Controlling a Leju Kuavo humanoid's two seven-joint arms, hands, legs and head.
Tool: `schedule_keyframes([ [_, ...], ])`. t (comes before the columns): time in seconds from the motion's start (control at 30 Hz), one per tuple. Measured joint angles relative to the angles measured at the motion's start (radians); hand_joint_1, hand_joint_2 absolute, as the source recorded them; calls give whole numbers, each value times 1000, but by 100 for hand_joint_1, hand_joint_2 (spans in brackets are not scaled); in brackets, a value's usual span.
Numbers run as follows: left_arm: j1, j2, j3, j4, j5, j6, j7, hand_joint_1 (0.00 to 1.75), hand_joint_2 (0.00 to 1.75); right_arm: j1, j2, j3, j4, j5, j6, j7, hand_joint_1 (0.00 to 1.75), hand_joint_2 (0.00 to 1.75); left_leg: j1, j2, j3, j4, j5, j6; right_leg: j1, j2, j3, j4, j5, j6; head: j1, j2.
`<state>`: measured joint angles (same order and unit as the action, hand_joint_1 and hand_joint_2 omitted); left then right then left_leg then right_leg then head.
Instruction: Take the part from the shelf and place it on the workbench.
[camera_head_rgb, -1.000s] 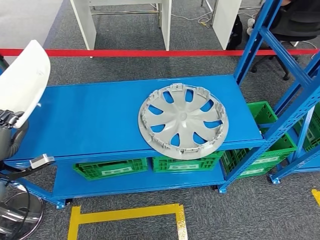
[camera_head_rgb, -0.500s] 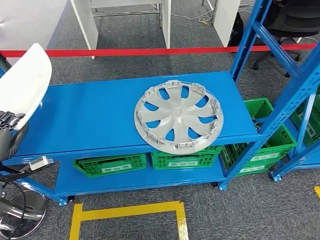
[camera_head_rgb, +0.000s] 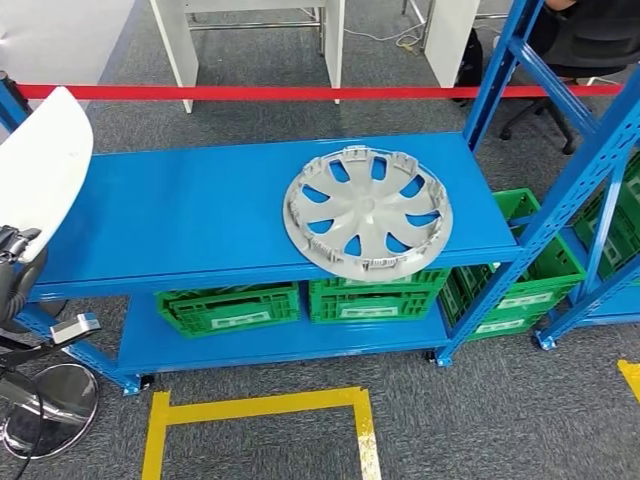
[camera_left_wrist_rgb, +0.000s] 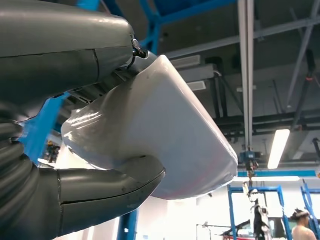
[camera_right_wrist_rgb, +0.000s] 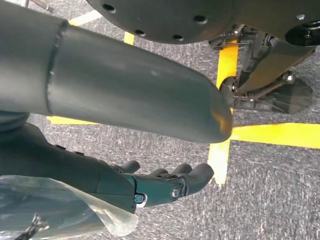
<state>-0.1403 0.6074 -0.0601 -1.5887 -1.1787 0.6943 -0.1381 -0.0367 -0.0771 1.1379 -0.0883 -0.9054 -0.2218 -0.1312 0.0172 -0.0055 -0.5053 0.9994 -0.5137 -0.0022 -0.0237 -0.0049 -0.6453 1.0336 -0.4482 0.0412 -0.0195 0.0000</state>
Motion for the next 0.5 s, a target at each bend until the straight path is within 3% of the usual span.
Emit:
schedule_keyframes([
  [0.07,-6,-2,-1,0,1,0,0,175,175,1,0,0,-1,0,0,3,0,0,-1,3,-24,-1,21,16,0,1,-34,82,-84,3,4,0],
  [0.13,-8,-4,-4,1,1,0,-1,175,175,0,2,0,-3,0,2,4,0,0,-7,3,-53,0,43,23,4,2,-68,214,-163,1,8,0],
  [0.17,-8,-6,-5,2,1,0,-2,175,175,-1,2,1,-5,0,2,4,0,0,-11,3,-67,1,53,24,6,2,-72,259,-173,-2,8,0],
  [0.2,-8,-7,-6,3,1,0,-2,175,175,-1,3,1,-6,0,2,4,0,0,-15,3,-81,1,64,25,9,2,-58,271,-161,-7,8,0],
  [0.23,-9,-9,-7,4,2,0,-3,175,175,-2,3,1,-7,-1,2,4,0,0,-20,3,-93,2,73,26,14,2,-26,245,-135,-15,8,0],
  [0.3,-9,-10,-7,5,5,0,-3,175,175,-3,2,1,-8,-3,2,4,0,0,-27,2,-111,3,90,25,26,5,80,110,-96,-39,8,0],
  [0.37,-10,-10,-5,5,13,1,-3,175,175,-5,2,1,-8,-5,2,5,0,0,-30,3,-121,4,107,19,33,7,169,-21,-104,-53,7,0],
  [0.4,-10,-10,-5,5,19,1,-4,175,175,-6,2,1,-8,-5,2,6,0,0,-30,3,-124,3,115,15,36,7,188,-54,-112,-54,7,0],
  [0.5,-8,-9,-4,5,30,1,-10,175,175,-6,6,1,-9,-5,3,11,0,0,-26,3,-130,1,131,0,33,3,174,-71,-91,-58,9,0],
])
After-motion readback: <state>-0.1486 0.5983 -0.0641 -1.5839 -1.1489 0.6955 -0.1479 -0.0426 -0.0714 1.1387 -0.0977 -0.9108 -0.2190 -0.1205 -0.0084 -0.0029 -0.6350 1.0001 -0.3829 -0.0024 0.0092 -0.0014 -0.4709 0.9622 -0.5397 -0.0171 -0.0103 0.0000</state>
